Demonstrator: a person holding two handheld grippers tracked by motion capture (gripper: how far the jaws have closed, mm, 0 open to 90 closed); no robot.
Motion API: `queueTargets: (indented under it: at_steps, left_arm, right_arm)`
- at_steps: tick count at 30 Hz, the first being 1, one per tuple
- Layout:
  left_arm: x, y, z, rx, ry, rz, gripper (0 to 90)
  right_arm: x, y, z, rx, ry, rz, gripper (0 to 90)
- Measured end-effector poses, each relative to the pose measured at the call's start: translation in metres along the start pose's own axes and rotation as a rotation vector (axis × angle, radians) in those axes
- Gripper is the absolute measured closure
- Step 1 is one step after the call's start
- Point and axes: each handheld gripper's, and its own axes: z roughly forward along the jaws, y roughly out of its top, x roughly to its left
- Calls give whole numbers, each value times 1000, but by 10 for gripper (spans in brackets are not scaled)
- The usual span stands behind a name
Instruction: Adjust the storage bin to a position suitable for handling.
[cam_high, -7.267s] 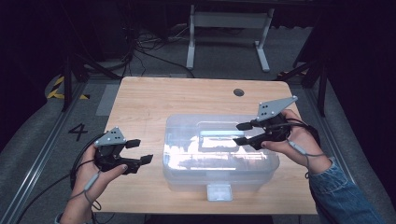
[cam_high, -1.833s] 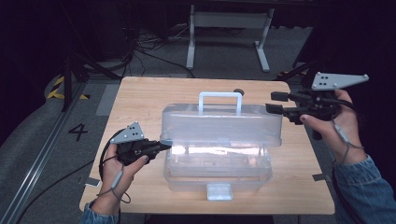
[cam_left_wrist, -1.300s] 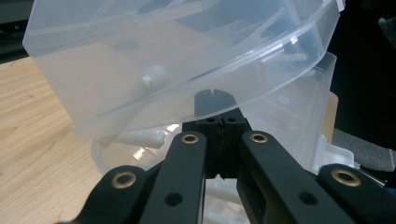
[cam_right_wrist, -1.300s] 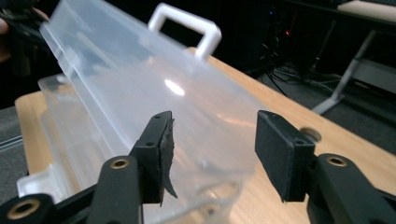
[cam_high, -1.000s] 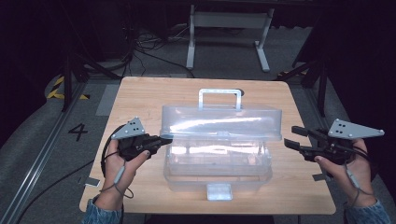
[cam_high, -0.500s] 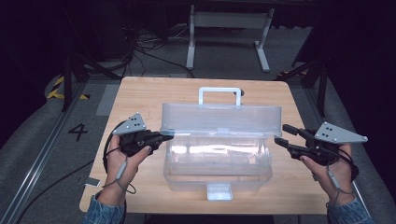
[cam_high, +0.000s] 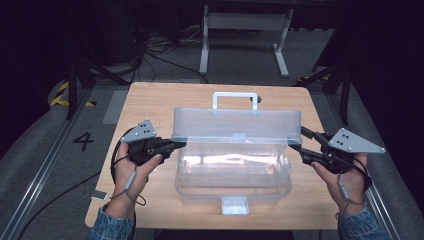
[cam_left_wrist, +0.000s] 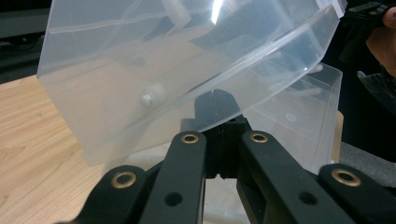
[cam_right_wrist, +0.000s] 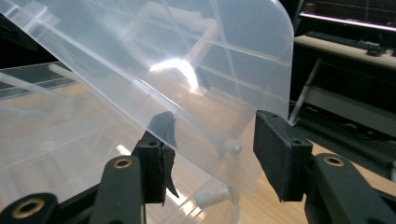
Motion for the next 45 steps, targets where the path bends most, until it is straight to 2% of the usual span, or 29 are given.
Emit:
queueTargets:
  at_steps: [2,8,11,14,17,20,21,23,24,25,35,42,45]
  left_arm:
    - [1,1,0,-5,1,0,900]
    - [1,3,1,15,3,13,884]
    - [1,1,-3,25,10,2,869]
    - [2,-2,-6,32,15,3,861]
    - [2,-4,-8,48,19,6,847]
    - [2,-7,-11,57,20,4,836]
    - [3,-8,-13,60,22,5,834]
    - [3,-9,-14,61,25,1,834]
    - [3,-10,-15,62,30,-1,835]
    - [3,-10,-16,60,31,-1,833]
    - [7,-13,-27,44,46,-17,817]
    - [7,-16,-34,55,57,-16,809]
    - [5,-20,-42,65,62,-18,798]
  right_arm:
    - [0,2,2,-3,-17,-7,492]
    - [-1,5,6,-12,-43,34,515]
    - [-1,6,7,-7,-74,36,567]
    - [-3,8,8,-5,-82,60,605]
    - [-7,14,3,-39,-75,104,702]
    - [-12,18,4,-42,-79,87,721]
    - [-17,23,10,-20,-84,76,750]
    - [-18,25,11,-11,-91,67,777]
    - [-20,29,14,15,-111,30,800]
    - [-21,32,17,27,-123,18,808]
    - [-32,40,27,48,-119,46,820]
    - [-33,42,29,62,-122,55,824]
    - [-34,44,31,67,-124,57,826]
